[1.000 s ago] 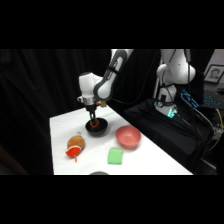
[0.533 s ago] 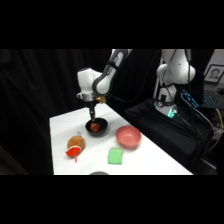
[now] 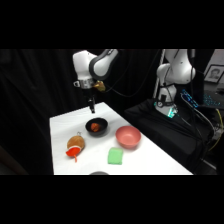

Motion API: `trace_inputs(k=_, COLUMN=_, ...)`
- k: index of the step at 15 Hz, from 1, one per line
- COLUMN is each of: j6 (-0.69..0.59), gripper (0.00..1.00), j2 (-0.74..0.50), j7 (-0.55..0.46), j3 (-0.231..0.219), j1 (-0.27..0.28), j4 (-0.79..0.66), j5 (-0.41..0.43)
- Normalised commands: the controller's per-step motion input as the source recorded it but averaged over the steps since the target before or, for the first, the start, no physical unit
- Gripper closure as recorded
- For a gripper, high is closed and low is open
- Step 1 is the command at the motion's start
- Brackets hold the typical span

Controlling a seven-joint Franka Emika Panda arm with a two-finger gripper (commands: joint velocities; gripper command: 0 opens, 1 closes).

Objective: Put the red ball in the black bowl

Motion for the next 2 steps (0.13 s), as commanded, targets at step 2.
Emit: trace_inputs(k=2, j6=-0.38, gripper=0.0, j2=-0.12, j7=-0.06, j3=-0.043, j1=-0.017, j4=0.23, j5=-0.055)
